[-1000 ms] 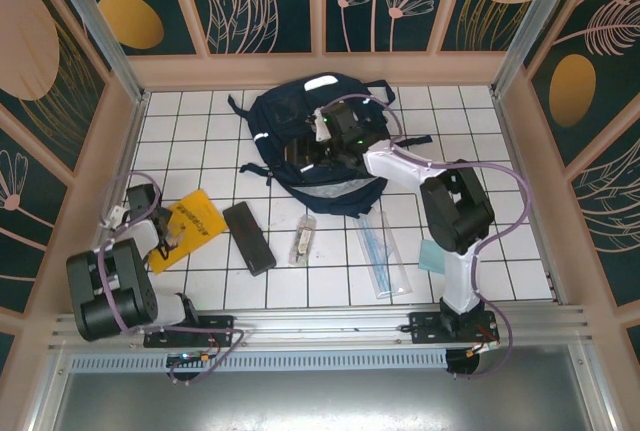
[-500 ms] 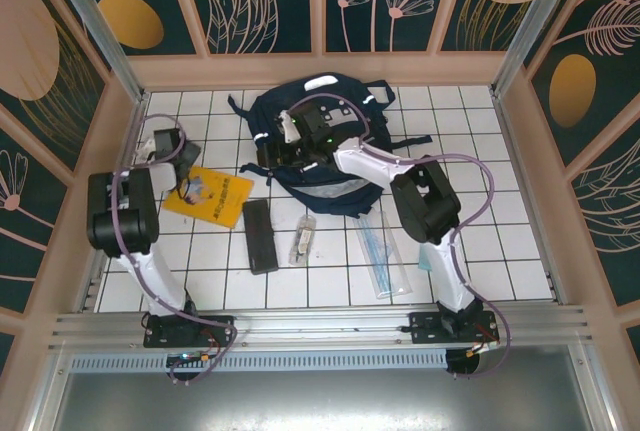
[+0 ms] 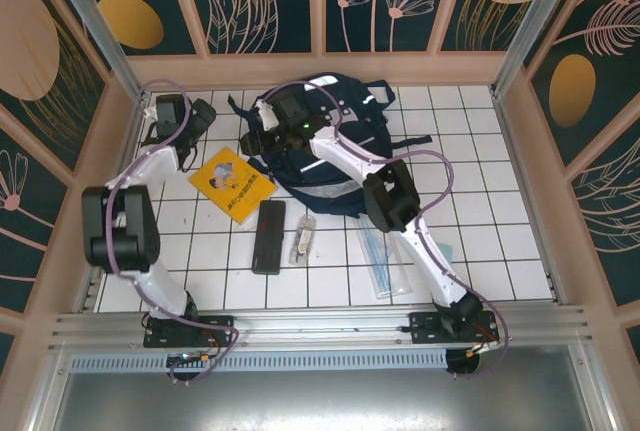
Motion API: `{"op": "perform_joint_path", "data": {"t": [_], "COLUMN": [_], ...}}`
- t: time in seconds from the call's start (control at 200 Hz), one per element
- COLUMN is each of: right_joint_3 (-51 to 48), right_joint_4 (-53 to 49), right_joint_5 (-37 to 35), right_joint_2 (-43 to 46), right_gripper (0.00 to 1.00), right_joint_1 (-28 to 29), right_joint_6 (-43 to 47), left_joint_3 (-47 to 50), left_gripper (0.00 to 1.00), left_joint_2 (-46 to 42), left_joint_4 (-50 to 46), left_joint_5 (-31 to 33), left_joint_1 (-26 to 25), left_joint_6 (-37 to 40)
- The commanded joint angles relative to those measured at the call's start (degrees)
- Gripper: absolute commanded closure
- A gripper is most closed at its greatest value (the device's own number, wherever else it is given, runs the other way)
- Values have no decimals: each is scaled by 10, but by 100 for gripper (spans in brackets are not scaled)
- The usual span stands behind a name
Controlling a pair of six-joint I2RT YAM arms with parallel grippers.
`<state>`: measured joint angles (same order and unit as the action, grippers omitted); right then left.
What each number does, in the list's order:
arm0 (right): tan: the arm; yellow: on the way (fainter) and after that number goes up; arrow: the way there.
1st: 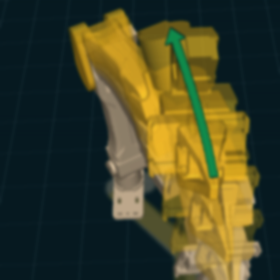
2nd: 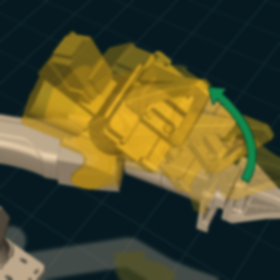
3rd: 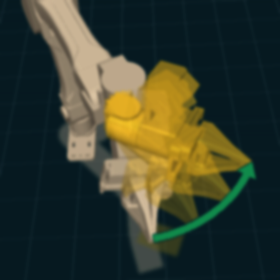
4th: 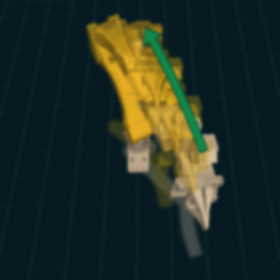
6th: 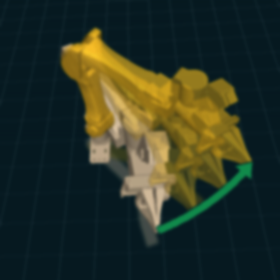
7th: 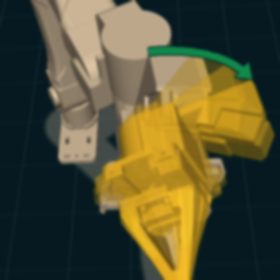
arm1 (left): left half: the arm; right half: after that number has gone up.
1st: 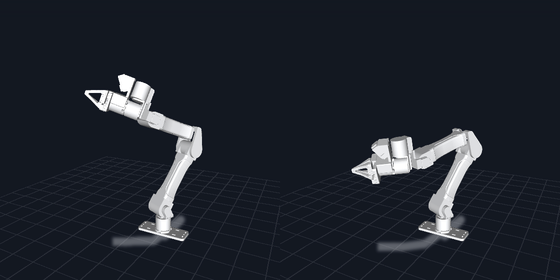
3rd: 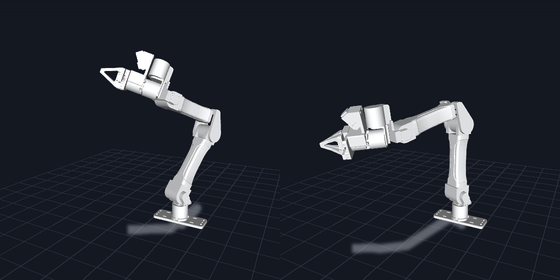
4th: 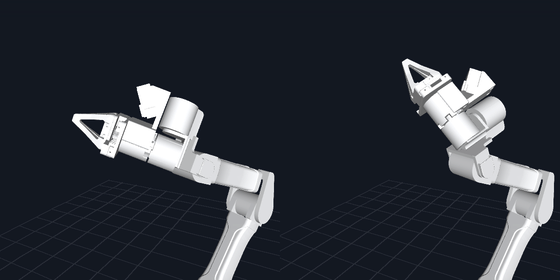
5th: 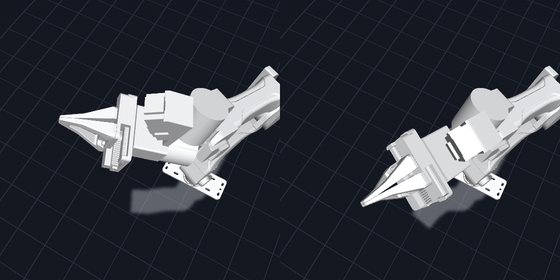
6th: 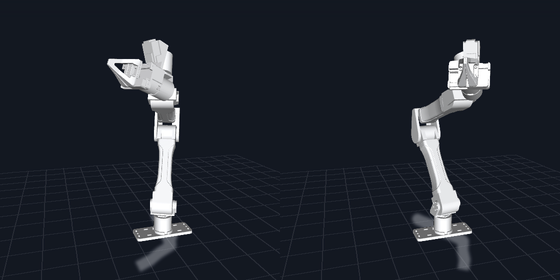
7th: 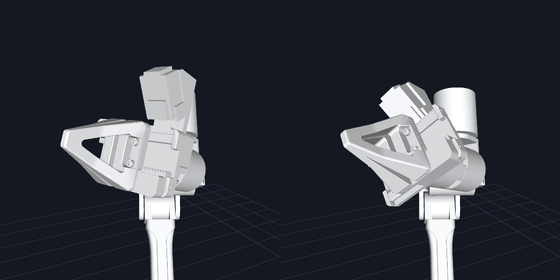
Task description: Pack books, pencil case, and school supplies into a backpack
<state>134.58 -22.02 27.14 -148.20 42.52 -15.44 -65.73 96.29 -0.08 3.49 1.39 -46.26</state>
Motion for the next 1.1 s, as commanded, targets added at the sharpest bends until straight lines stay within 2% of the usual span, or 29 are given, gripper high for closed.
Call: {"op": "perform_joint_path", "data": {"t": [0.0,0.115,0.28,0.49,0.725,0.941,1.096], "right_joint_3": [15,-41,-116,-134,-153,-168,-179], "right_joint_4": [-63,-61,-52,-70,-61,-48,-30], "right_joint_5": [10,-16,-74,-145,-100,-72,-42], "right_joint_2": [-14,6,35,37,34,28,29], "right_gripper": [42,44,44,44,45,49,54], "right_joint_1": [11,27,43,54,68,69,69], "right_joint_6": [31,43,45,50,59,47,43], "left_joint_3": [82,183,267,322,385,407,424], "left_gripper": [1,1,1,1,6,11,16], "left_joint_2": [-68,-128,-195,-201,-141,-111,-65], "left_joint_4": [-54,-39,-26,15,111,220,320], "left_joint_5": [-11,-38,-66,-87,-117,-182,-249], "left_joint_1": [1,1,1,1,1,1,-1], "left_joint_6": [-21,-58,-73,-73,-79,-78,-108]}}
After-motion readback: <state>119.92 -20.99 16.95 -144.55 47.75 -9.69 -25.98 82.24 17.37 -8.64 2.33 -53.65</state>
